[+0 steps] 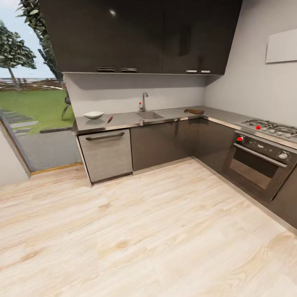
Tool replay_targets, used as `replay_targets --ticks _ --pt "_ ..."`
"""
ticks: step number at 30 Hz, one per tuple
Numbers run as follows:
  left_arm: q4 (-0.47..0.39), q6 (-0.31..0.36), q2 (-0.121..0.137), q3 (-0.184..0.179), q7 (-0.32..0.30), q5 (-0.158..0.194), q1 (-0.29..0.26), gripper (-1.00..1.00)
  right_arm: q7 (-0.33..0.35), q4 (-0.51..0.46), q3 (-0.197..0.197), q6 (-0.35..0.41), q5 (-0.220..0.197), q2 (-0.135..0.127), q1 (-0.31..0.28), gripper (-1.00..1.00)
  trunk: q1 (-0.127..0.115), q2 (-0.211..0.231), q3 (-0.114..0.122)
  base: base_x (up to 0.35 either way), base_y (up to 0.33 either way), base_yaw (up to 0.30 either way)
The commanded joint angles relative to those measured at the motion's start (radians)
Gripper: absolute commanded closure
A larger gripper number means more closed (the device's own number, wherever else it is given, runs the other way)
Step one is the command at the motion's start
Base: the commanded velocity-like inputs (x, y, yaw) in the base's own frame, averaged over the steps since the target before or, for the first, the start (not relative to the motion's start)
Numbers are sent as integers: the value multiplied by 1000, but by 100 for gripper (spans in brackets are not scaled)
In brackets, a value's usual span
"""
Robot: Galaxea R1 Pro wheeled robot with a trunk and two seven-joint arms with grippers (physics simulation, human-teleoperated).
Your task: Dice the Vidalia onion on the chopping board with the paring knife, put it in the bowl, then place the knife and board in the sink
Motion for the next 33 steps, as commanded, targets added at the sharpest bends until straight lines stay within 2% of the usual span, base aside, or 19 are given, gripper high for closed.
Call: replay_targets --ticks 1,33 --pt "1 -3 0 0 1 2 0 -100 -3 1 0 -3 0 0 0 -100 0 0 -1 262 -207 158" --pt "1 -3 0 0 1 2 -1 -100 -3 1 0 -3 0 0 0 -100 0 0 -1 262 -208 172"
